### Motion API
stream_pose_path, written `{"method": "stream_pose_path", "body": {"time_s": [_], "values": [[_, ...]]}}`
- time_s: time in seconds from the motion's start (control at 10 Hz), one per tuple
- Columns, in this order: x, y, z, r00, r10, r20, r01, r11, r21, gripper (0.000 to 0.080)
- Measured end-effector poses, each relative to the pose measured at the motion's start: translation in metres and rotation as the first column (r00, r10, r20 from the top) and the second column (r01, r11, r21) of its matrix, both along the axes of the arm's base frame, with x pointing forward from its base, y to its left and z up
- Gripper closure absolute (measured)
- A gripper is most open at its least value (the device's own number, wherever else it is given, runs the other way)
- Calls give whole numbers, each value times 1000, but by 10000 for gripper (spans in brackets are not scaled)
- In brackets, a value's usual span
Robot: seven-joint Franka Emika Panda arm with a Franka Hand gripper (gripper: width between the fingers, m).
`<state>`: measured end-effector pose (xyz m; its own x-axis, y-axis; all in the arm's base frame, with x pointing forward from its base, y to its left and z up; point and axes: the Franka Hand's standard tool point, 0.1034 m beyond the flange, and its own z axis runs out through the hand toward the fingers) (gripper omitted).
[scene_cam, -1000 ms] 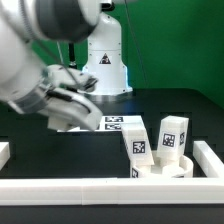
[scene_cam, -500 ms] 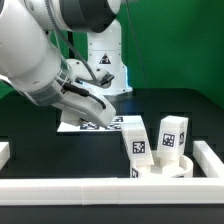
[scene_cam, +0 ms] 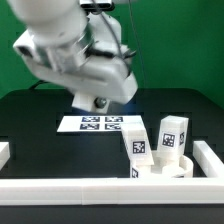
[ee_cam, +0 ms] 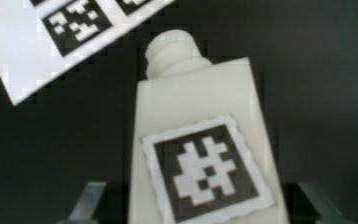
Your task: Assemble stool
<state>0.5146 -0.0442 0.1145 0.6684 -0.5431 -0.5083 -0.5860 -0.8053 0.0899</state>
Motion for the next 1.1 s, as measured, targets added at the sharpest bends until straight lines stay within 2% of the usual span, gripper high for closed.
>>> {"method": "stream_pose_path", "body": {"time_s": [0.1, 0.2, 0.6, 0.9, 1.0, 1.1], "values": [[10, 8, 12, 997, -7, 81, 9, 1000, -29, 475], [10, 18, 20, 991, -1, 136, 9, 998, -58, 475], [24, 32, 15, 939, 37, 341, 9, 991, -131, 475], [38, 64, 29, 879, 35, 475, 48, 986, -161, 475], [44, 72, 32, 838, 51, 544, 59, 981, -183, 475], [43, 76, 26, 803, 66, 593, 67, 977, -200, 475]]}}
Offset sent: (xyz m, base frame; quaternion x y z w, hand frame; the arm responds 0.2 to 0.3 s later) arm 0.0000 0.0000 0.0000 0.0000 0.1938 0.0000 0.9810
